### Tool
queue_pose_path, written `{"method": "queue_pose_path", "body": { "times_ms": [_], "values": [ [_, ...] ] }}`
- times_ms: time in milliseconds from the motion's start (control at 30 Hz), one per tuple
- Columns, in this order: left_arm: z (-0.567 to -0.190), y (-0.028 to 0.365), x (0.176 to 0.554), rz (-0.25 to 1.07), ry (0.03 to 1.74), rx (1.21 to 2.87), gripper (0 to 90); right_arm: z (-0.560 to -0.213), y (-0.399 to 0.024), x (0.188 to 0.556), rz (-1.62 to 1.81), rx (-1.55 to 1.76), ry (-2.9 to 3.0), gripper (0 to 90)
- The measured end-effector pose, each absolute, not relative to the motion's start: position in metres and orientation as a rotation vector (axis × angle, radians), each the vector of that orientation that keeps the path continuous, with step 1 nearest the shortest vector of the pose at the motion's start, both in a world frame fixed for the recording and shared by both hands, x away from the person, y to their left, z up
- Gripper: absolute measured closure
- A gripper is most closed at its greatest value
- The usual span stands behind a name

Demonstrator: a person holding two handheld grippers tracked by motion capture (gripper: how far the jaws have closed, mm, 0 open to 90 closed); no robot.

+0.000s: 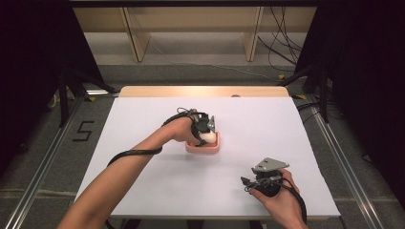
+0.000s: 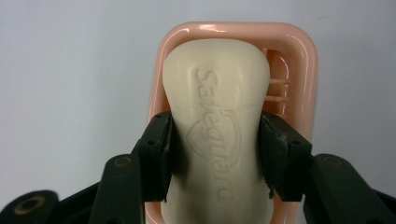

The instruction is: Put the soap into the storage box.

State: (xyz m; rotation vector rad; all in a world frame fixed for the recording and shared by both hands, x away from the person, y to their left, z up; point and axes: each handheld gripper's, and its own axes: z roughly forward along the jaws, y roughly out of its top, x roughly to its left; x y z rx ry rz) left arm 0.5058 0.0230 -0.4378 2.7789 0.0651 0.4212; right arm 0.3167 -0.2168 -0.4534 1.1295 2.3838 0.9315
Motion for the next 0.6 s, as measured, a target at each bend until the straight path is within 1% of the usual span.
{"method": "queue_pose_path", "body": {
  "times_ms": [600],
  "values": [
    [-0.4424, 0.0228, 0.5083, 0.366, 0.105, 2.792, 48.7, -0.4521, -0.2157, 0.3153, 0.925, 1.158, 2.389, 47.0]
  ]
}}
